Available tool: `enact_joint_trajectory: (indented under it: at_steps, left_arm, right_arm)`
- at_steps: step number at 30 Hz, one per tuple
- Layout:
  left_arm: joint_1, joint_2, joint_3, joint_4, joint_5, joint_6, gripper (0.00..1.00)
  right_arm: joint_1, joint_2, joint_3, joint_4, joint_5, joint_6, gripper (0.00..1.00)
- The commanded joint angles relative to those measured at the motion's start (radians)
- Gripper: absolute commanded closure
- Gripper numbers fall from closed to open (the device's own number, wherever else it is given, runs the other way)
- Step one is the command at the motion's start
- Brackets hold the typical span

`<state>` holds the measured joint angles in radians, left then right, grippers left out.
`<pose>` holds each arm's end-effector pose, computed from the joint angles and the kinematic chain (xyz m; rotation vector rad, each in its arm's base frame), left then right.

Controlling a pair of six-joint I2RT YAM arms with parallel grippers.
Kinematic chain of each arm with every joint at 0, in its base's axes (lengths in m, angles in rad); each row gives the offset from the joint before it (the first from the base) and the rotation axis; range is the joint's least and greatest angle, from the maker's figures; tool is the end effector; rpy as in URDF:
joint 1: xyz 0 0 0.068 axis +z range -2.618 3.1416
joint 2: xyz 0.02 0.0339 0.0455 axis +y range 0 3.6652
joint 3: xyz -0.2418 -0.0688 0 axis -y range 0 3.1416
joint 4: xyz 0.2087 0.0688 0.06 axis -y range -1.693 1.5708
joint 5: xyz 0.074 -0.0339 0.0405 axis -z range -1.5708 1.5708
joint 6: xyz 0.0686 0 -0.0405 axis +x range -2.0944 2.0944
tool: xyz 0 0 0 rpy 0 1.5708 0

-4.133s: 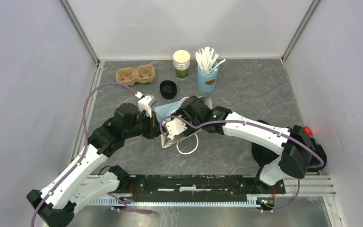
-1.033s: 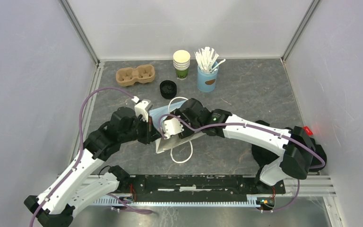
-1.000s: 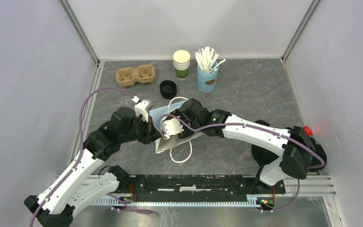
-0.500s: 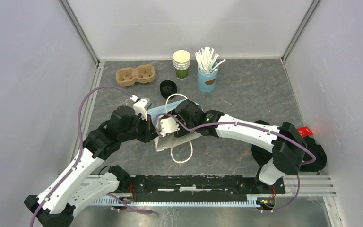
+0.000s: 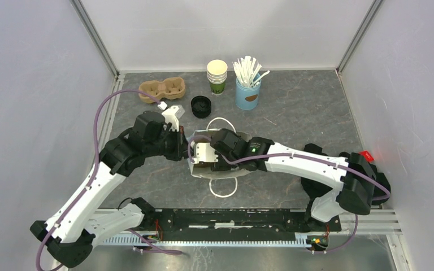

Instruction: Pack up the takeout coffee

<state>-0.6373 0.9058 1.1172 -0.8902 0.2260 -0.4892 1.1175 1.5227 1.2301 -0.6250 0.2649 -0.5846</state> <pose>0.1290 -0.1146 0.3178 0.3036 2.3540 -0.8325 0.1522 0.2715 0.2409 -1.7651 1.6940 -0.0961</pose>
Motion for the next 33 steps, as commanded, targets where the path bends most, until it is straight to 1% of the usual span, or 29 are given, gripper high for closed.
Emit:
enact_joint_trajectory:
  at_steps: [1, 5, 8, 13, 17, 23, 26, 29, 33]
  left_arm:
    - [-0.006, 0.046, 0.101, -0.024, 0.082, -0.102, 0.98]
    - [-0.007, 0.093, 0.161, -0.026, 0.111, -0.168, 0.98]
    - [-0.005, 0.119, 0.199, -0.024, 0.106, -0.217, 0.98]
    - [-0.006, 0.151, 0.219, -0.011, 0.049, -0.265, 0.98]
    - [-0.006, 0.16, 0.218, -0.022, -0.047, -0.262, 0.98]
    - [-0.006, 0.147, 0.213, -0.058, -0.174, -0.232, 0.98]
    - [-0.005, 0.134, 0.204, -0.079, -0.235, -0.224, 0.96]
    - [-0.005, 0.129, 0.191, -0.094, -0.3, -0.221, 0.96]
    - [-0.006, 0.138, 0.183, -0.081, -0.333, -0.208, 0.97]
  right_arm:
    - [0.031, -0.04, 0.0, -0.188, -0.083, 0.225, 0.8]
    - [0.039, -0.069, -0.016, -0.269, -0.153, 0.311, 0.8]
    - [0.04, -0.068, -0.015, -0.339, -0.198, 0.338, 0.79]
    - [0.039, -0.034, 0.02, -0.419, -0.25, 0.376, 0.79]
    - [0.039, 0.003, 0.005, -0.39, -0.247, 0.358, 0.77]
    - [0.021, 0.135, 0.055, -0.344, -0.216, 0.255, 0.77]
    - [-0.002, 0.19, 0.062, -0.298, -0.21, 0.218, 0.78]
    - [-0.033, 0.233, 0.026, -0.234, -0.233, 0.19, 0.78]
    - [-0.049, 0.251, -0.063, -0.161, -0.243, 0.172, 0.78]
